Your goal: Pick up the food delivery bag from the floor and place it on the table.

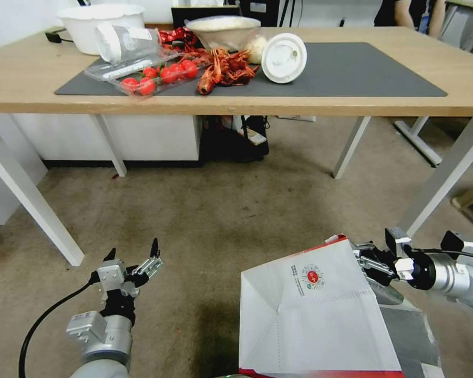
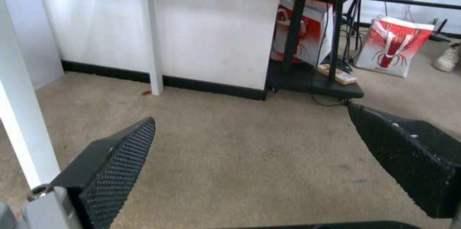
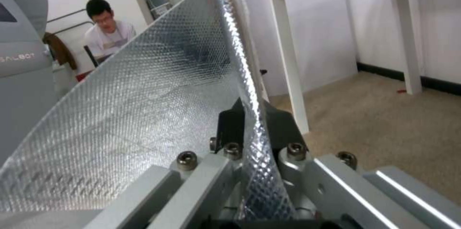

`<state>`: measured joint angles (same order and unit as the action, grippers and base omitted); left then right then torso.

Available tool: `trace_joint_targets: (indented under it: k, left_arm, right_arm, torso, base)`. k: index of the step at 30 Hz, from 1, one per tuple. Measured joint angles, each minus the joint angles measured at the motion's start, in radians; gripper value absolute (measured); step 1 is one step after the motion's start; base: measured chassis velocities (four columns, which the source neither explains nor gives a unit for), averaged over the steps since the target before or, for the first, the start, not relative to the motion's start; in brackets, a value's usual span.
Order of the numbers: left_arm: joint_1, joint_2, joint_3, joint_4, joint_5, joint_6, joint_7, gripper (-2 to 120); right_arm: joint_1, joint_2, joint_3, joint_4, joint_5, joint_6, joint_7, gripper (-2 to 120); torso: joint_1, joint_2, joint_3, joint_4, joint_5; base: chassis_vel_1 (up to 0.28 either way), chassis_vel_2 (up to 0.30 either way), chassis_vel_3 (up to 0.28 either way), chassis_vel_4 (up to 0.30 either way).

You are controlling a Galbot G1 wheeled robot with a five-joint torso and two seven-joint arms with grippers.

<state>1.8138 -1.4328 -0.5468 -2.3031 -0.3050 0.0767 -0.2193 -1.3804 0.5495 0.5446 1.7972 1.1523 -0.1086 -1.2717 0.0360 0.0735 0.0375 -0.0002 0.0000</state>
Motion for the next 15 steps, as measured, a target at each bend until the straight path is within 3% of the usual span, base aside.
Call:
trace_joint_targets:
  k: [15]
  left_arm:
    - [-0.006, 0.008, -0.003, 0.0, -0.004, 0.002, -0.002, 100]
  right_arm:
    - [0.017, -0.009, -0.005, 0.009, 0.011, 0.002, 0.012, 0]
  torso:
    - [0.008, 0.063, 0.056, 0.0001, 0.0]
  base:
    - [0.0, 0.0, 0.0, 0.0]
